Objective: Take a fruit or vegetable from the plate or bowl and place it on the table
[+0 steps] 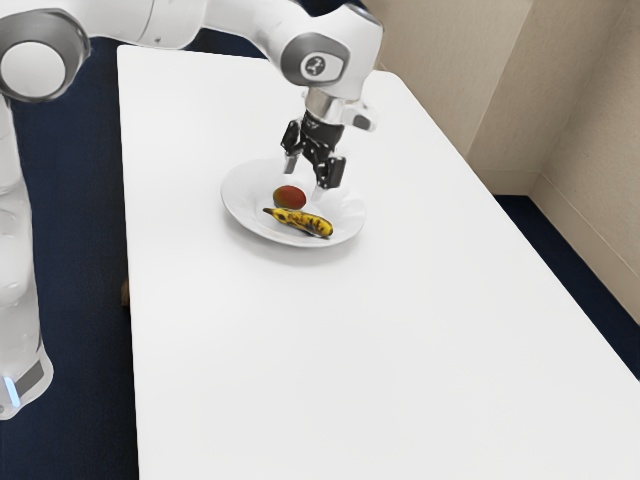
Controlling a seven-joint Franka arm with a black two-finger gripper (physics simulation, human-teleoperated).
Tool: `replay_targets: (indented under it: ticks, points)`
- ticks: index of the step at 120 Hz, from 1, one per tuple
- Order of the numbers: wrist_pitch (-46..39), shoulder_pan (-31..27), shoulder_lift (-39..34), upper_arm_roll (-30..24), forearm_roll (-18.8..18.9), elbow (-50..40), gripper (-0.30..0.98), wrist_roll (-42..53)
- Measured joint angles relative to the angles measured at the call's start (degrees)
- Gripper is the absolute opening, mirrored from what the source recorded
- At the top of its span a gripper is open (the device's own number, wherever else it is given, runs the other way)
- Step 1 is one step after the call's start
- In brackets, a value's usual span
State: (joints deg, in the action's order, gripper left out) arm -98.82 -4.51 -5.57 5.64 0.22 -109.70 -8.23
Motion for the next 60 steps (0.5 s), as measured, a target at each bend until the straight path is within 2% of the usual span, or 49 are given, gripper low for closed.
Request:
replay_targets:
  ticks: [16,43,60]
  points:
    - [-5.38,0.45,-5.18,-0.01,0.04,-7.85,0.67,8.76]
    - [-11.58,1.92,-5.00,0.03,0.46,-12.05,0.65,19.95]
    - [-13.79,-0.87,-5.53,1.00,1.22,-14.86,0.64,26.06]
